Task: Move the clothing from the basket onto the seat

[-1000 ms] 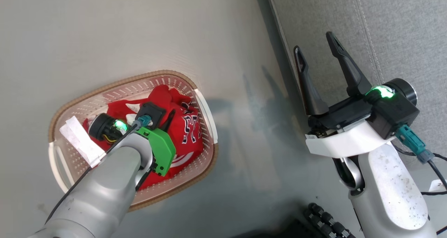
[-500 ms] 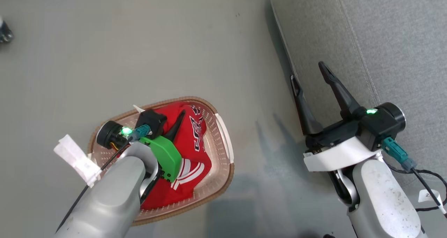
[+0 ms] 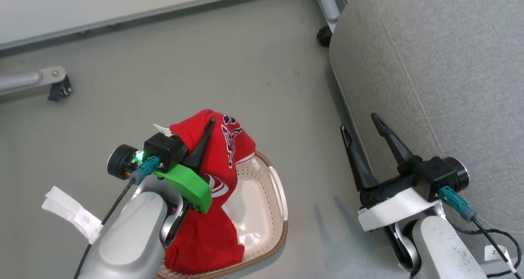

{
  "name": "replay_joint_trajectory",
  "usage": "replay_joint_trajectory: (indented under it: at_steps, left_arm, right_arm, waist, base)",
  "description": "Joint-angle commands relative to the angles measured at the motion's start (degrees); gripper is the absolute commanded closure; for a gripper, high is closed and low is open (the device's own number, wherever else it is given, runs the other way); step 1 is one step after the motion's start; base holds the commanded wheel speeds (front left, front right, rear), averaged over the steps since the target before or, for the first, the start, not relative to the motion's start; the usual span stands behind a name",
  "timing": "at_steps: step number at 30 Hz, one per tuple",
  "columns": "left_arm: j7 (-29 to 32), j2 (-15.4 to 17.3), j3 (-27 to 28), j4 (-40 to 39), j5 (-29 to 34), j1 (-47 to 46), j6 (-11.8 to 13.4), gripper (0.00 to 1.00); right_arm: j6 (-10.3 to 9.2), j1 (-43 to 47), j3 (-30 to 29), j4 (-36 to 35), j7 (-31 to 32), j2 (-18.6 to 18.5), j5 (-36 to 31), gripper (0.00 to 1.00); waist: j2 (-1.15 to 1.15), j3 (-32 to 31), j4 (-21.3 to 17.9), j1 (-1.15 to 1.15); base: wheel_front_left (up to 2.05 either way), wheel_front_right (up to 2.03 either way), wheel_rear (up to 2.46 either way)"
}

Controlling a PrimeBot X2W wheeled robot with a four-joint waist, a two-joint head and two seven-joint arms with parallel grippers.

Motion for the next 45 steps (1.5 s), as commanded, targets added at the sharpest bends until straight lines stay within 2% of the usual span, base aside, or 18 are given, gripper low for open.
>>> replay_joint_trajectory:
  at_steps: [1, 8, 16, 28, 37, 45]
  left_arm:
    - [-0.2, -0.2, 0.8, -1.5, 0.7, 1.0, -0.1, 1.00]
    - [-0.2, -1.5, 4.2, -9.3, 3.2, 0.4, -0.1, 1.00]
    - [-0.2, -3.1, 5.3, -15.9, 5.2, -2.9, -0.1, 1.00]
    - [-0.2, -4.5, 5.5, -18.0, 5.7, -5.6, -0.1, 1.00]
    - [-0.2, -4.8, 5.4, -17.8, 6.1, -6.0, -0.1, 1.00]
    - [-0.2, -5.6, 4.5, -18.4, 6.3, -6.6, -0.1, 1.00]
  right_arm:
    - [-0.04, 1.2, -0.2, 0.3, -0.1, -0.2, 0.4, 0.00]
    - [-0.04, 2.9, 0.0, 0.4, -0.1, -0.2, 0.6, 0.00]
    - [-0.04, 4.1, -0.1, 0.5, -0.1, -0.2, 1.0, 0.00]
    - [-0.04, 5.2, -0.3, 0.0, -0.1, -0.2, 0.8, 0.00]
    - [-0.04, 2.7, 6.1, -1.9, -0.1, -0.2, 0.4, 0.00]
    - [-0.04, -3.5, 11.1, 0.4, -0.1, -0.2, -1.7, 0.00]
  waist:
    - [0.48, -3.9, 1.7, 0.00]
    - [0.48, -7.0, 2.5, 0.00]
    - [0.48, -8.9, 2.9, 0.00]
    - [0.48, -10.1, 2.4, 0.00]
    - [0.48, -9.4, 3.0, 0.00]
    - [0.48, -8.1, 4.3, 0.00]
  base:
    - [0.00, 0.00, 0.00]
    - [0.00, 0.00, 0.00]
    - [0.00, 0.00, 0.00]
    - [0.00, 0.00, 0.00]
    - [0.00, 0.00, 0.00]
    - [0.00, 0.00, 0.00]
